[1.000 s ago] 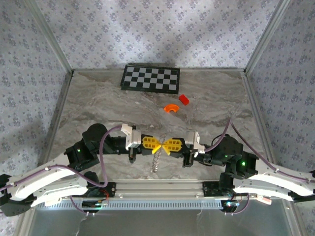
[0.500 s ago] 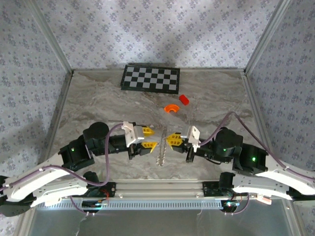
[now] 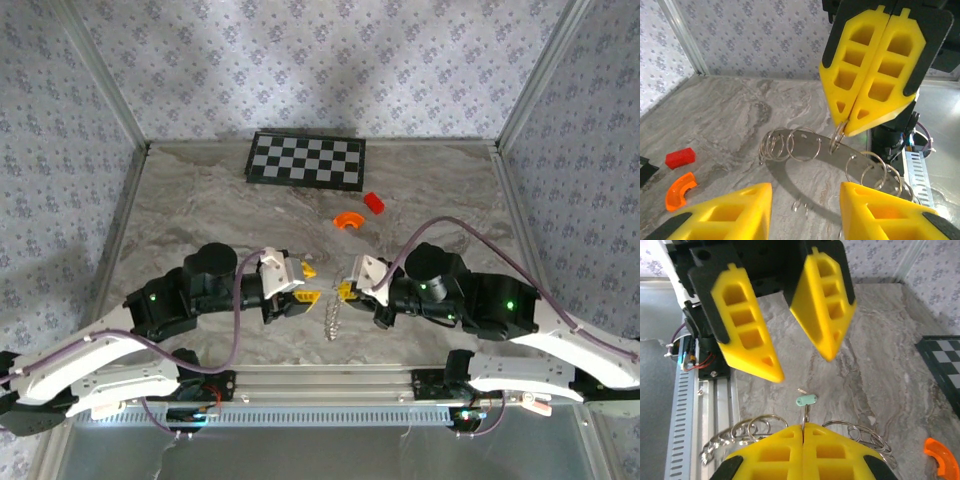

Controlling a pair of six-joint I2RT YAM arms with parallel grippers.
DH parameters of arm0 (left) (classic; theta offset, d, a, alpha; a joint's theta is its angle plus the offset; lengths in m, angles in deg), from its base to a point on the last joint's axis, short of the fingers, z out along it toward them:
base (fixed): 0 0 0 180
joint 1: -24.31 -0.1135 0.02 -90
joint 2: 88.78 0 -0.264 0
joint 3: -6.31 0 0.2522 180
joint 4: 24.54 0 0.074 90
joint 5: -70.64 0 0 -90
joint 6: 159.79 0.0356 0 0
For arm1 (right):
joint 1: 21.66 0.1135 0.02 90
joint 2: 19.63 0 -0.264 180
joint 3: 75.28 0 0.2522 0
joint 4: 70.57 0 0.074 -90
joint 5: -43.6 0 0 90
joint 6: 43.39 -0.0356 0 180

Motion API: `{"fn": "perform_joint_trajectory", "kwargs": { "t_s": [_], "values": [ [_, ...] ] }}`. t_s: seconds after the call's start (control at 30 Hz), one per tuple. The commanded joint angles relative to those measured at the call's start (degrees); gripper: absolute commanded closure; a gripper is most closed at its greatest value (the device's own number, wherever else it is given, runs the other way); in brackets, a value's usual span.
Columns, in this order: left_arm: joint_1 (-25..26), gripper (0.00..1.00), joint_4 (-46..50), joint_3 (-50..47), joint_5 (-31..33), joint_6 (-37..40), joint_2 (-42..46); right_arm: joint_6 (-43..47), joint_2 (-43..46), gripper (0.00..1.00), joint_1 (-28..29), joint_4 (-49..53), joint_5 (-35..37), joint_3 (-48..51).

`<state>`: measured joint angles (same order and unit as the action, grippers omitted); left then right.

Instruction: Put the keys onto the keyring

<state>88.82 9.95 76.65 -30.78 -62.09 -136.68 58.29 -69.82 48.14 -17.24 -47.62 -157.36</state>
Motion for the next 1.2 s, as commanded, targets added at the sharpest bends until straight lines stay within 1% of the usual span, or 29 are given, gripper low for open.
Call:
{"fn": "perform_joint_trajectory", "kwargs": {
  "t_s": [0.0,0.2,0.47,0.7,0.9,1.17],
  "values": [
    [0.0,0.62,-2.3,2.0,-3.3,0.2,-0.7,1.7,0.0,1.00,-0.5,0.7,-3.6,-2.4],
    [0.0,0.63,-4.6,1.7,-5.1,-0.7,-1.5,2.6,-0.7,1.00,-1.3,-0.1,-6.4,-2.5],
    [0.0,0.65,-6.3,1.6,-6.7,-1.1,-2.9,2.9,-1.5,1.00,-2.2,-0.9,-7.8,-2.5],
    [0.0,0.68,-5.4,1.7,-5.9,-0.5,-3.6,3.1,-1.5,1.00,-2.5,-1.6,-8.1,-2.4],
    [0.0,0.76,-4.6,2.0,-5.7,-0.1,-4.3,3.4,-1.8,1.00,-2.6,-1.2,-8.2,-2.6],
    [0.0,0.91,-5.4,1.6,-6.5,-0.1,-4.3,3.6,-1.7,1.00,-2.6,-1.9,-8.2,-2.3]
  ]
}}
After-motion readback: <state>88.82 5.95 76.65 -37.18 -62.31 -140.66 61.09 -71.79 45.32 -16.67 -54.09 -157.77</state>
